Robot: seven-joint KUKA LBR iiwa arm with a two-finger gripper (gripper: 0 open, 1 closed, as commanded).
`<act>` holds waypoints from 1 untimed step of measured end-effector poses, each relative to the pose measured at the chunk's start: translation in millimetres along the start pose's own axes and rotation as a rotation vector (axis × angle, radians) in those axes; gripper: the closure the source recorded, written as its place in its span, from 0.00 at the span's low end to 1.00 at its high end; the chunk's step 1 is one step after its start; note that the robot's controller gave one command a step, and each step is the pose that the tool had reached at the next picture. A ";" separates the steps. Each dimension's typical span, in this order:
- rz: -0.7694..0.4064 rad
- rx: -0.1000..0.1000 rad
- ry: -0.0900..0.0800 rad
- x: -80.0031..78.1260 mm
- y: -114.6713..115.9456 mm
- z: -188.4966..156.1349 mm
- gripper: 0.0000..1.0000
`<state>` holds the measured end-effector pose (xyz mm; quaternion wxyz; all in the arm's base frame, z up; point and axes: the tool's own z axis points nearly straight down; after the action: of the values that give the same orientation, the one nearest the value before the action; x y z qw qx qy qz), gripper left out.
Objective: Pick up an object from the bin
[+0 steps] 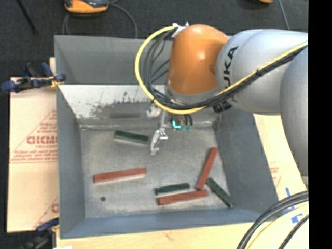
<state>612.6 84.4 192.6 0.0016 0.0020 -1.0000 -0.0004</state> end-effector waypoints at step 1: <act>0.002 -0.001 -0.007 -1.7 -0.3 -4.3 0.00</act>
Offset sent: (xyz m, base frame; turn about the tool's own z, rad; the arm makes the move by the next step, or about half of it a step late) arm 0.0212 -0.0020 -0.1225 -0.0117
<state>614.3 84.1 196.9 -0.0020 0.0012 -1.0000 -0.0007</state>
